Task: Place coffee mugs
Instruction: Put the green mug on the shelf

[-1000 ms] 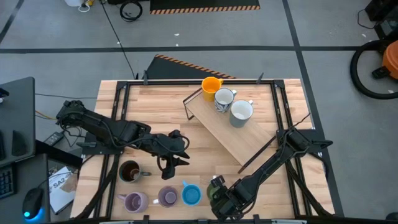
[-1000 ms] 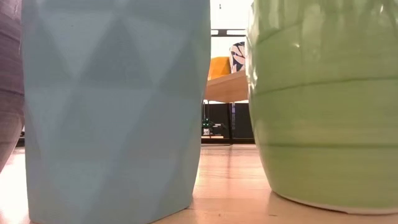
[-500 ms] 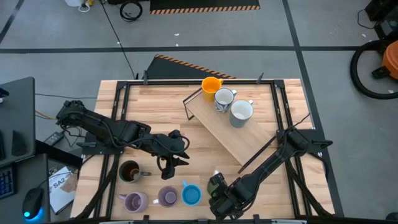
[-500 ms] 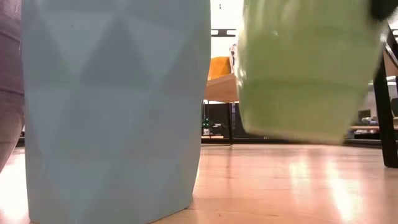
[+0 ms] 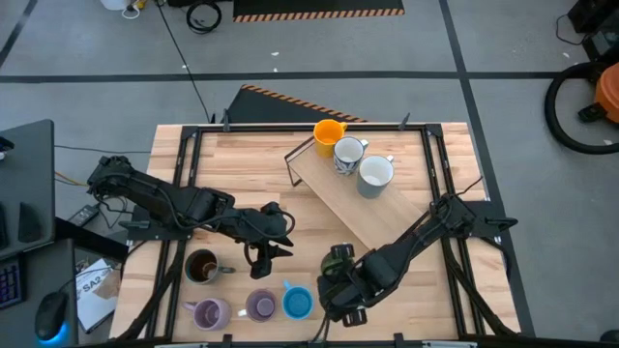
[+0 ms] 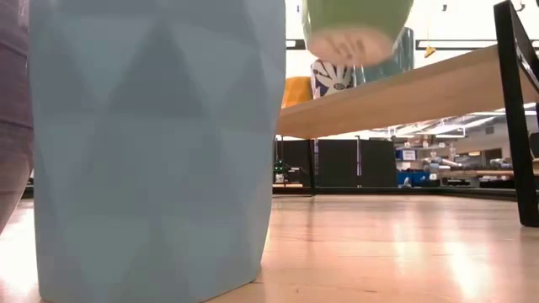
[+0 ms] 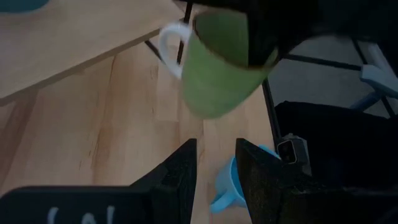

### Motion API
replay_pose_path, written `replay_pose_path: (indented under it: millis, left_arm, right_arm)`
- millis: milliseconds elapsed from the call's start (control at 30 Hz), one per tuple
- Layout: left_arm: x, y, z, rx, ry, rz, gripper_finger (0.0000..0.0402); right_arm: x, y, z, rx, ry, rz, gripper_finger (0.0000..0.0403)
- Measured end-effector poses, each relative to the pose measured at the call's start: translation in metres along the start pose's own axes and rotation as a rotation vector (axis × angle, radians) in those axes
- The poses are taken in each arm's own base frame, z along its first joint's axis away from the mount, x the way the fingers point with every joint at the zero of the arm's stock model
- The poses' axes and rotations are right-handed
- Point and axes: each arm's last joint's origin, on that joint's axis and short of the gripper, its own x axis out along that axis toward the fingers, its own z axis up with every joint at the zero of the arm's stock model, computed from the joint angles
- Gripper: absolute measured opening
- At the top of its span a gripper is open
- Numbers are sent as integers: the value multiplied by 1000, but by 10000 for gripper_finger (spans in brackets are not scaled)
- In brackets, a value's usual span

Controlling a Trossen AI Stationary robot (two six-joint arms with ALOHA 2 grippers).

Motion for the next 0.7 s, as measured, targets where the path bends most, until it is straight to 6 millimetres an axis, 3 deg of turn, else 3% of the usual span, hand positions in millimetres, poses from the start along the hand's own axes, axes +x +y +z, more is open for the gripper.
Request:
replay_pose_path:
  millis: [300,467,700]
  left_arm:
    - [0,2,-6,4,60,25,116]
    - [0,4,-8,6,87,35,116]
    - [-1,4,-11,8,116,31,116]
  right_arm:
    - [-34,-26,8,178,11,81,33]
    - [-40,-49,5,318,90,91,33]
    - [-42,-65,10,497,104,120,33]
